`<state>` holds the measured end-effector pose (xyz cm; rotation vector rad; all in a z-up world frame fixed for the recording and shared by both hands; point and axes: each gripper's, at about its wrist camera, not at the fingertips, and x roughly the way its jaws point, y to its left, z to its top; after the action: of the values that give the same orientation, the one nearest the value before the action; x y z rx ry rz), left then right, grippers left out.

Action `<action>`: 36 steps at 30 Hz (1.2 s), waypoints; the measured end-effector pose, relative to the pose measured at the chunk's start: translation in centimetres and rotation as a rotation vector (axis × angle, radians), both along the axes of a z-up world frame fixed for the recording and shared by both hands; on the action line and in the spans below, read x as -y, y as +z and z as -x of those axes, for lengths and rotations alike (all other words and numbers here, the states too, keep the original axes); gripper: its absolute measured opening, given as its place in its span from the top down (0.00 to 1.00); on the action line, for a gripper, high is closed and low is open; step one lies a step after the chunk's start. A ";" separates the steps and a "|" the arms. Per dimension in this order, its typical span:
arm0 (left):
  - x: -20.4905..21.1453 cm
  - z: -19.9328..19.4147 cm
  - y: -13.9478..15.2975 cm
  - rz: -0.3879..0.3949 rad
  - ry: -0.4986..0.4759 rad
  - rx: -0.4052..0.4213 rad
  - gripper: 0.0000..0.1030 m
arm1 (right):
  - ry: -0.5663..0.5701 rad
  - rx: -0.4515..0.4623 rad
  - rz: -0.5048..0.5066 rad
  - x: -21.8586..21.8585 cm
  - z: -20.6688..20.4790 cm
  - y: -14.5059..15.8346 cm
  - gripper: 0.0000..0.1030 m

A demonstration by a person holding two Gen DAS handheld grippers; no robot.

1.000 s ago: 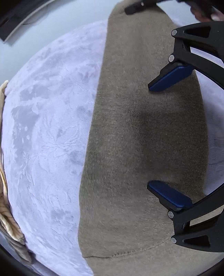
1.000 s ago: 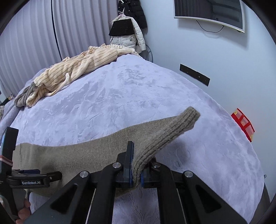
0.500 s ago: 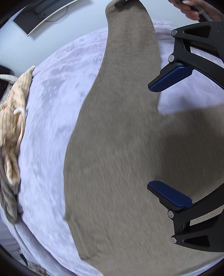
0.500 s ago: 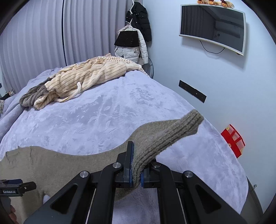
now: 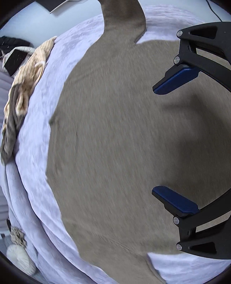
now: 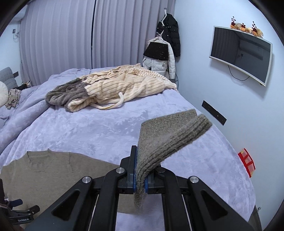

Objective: Fold small clothes
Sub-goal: 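Carry the gripped cuff with the right tool across the sweater body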

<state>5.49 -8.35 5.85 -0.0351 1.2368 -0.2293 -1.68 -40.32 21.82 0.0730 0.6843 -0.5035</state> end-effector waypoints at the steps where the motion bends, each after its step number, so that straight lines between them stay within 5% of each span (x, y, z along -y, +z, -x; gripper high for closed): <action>1: -1.0 0.2 -0.2 0.001 0.014 -0.004 0.00 | 0.014 -0.002 0.000 -1.1 -0.5 0.1 0.94; 15: -11.7 2.3 0.1 0.032 0.131 0.046 0.00 | 0.176 -0.077 0.066 -17.5 -7.4 -2.4 0.94; 36: -22.2 5.2 -1.4 0.111 0.291 0.036 0.00 | 0.386 -0.303 0.115 -36.2 -13.7 -14.1 0.94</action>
<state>0.25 13.81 4.42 -0.3038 1.1669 -0.0445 12.01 -4.14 7.69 -0.2449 0.9395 -0.1811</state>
